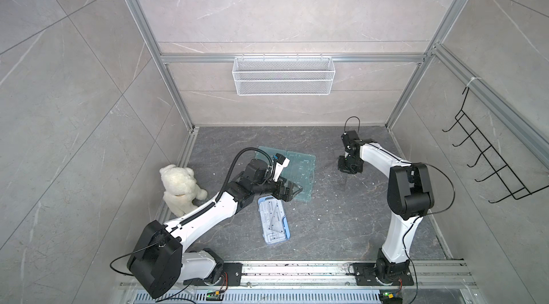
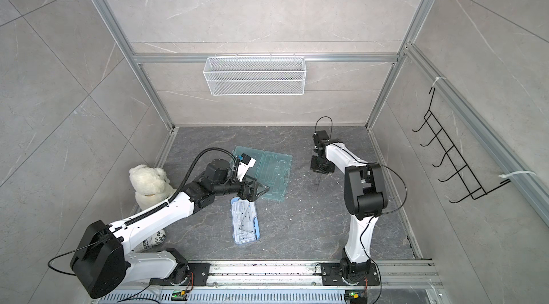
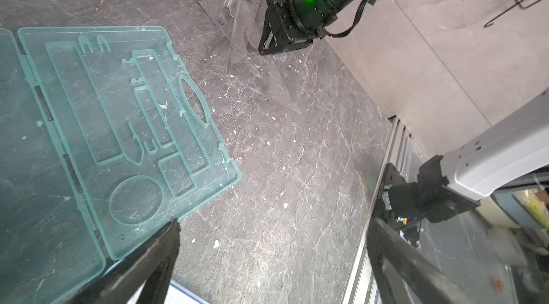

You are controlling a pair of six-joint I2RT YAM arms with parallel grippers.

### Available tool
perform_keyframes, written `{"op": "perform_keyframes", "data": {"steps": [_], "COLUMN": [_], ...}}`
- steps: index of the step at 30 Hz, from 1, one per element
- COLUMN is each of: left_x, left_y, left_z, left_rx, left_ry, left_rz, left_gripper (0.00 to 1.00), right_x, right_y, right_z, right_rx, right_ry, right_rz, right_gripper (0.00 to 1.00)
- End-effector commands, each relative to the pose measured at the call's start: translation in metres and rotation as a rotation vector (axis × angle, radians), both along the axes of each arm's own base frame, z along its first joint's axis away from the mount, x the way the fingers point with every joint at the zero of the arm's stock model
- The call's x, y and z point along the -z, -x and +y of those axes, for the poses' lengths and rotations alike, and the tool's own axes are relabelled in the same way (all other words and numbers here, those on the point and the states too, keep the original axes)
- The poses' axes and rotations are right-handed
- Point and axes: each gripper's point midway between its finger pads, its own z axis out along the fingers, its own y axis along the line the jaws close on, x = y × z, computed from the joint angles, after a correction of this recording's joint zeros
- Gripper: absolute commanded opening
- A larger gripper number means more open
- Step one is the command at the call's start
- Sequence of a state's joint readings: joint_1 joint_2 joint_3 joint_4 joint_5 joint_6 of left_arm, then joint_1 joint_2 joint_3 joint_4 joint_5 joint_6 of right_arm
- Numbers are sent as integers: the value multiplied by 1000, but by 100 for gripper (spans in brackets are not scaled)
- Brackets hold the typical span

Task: Open the ruler set and take out the ruler
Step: Place the ruler at the center of the board.

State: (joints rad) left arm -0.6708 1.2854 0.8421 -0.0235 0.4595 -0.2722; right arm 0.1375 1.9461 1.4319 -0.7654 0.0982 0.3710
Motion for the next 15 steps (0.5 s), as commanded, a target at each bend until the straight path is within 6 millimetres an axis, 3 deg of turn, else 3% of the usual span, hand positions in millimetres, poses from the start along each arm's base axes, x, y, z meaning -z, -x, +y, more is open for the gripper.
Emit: {"op": "perform_keyframes", "data": {"steps": [1, 9, 15], "left_x": [-8, -11, -15], "left_y": [1, 7, 10], "left_z": [-2, -2, -1], "left_rx": [29, 36, 37], "left_ry": [-46, -41, -39], "left_rz": [-77, -80, -92], "left_gripper": [99, 100, 100], "right_x": [-9, 1, 10], "right_y": [6, 18, 12], "right_z": [-26, -76, -93], "right_rx": [138, 315, 273], "right_ry": [-13, -42, -12], "right_rz": [-35, -14, -3], "right_gripper": [17, 17, 17]}}
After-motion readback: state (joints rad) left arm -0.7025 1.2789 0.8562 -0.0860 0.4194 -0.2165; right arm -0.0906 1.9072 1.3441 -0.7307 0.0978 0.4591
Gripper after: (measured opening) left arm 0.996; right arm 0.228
